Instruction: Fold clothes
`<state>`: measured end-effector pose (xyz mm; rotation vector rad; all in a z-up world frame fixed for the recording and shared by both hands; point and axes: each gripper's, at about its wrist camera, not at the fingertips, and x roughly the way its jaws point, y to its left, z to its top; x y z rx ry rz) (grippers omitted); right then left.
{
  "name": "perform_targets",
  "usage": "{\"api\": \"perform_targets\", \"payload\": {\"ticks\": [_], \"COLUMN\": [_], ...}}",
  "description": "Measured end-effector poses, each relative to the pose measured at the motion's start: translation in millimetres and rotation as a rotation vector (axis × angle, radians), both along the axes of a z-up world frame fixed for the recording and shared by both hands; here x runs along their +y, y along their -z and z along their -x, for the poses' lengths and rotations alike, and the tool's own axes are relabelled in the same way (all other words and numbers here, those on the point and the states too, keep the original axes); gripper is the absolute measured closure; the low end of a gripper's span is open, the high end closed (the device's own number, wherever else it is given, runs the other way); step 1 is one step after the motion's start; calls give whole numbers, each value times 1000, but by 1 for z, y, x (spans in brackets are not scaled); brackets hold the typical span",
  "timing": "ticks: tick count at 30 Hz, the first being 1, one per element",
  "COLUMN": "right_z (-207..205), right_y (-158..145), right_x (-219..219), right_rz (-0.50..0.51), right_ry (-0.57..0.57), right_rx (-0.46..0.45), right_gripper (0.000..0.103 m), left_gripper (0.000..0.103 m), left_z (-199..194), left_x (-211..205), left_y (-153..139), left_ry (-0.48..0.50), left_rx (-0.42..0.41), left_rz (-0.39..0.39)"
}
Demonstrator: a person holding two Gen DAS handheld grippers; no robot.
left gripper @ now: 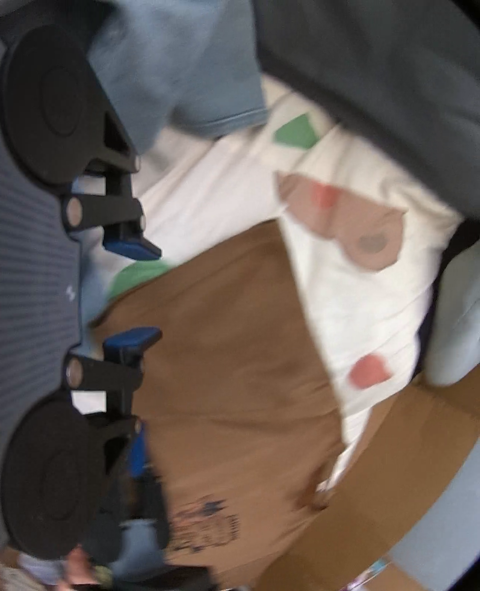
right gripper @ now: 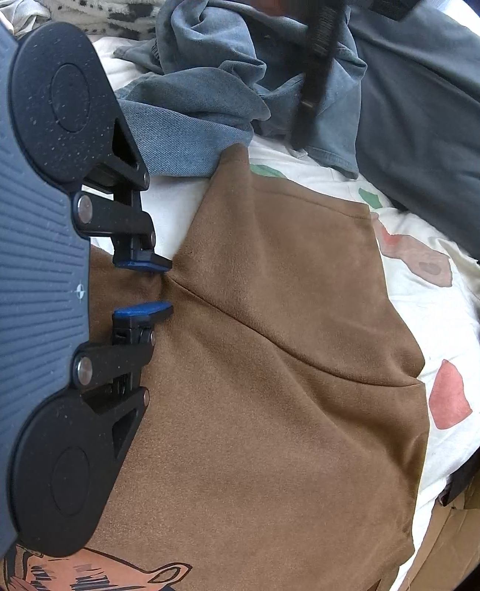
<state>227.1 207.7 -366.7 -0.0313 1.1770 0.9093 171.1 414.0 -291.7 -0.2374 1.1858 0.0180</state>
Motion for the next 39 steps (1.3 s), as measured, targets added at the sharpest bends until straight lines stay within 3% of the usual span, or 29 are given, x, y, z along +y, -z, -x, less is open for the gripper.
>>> {"api": "perform_targets", "payload": {"ticks": [9, 15, 20, 21, 22, 24, 39], "right_z": [5, 8, 11, 10, 8, 8, -9], "right_y": [0, 2, 4, 5, 6, 7, -5], "right_x": [-3, -5, -10, -12, -14, -15, -23], "right_rz": [-3, -9, -25, -32, -39, -41, -39], "right_ry": [20, 60, 98, 110, 122, 128, 203], "right_rx": [-20, -18, -7, 4, 16, 22, 71], "right_gripper": [80, 80, 80, 80, 80, 82, 83], "left_gripper": [49, 43, 45, 49, 68, 93, 97], "left_z": [-33, -44, -50, -50, -50, -49, -49], "left_x": [20, 31, 34, 33, 33, 34, 38], "left_y": [21, 40, 52, 53, 53, 55, 51], "left_ry": [-109, -190, -222, -224, -229, -226, -233], "left_rx": [-86, -133, -172, -177, -183, -192, -203], "left_rz": [-39, 23, 58, 47, 30, 32, -38]}}
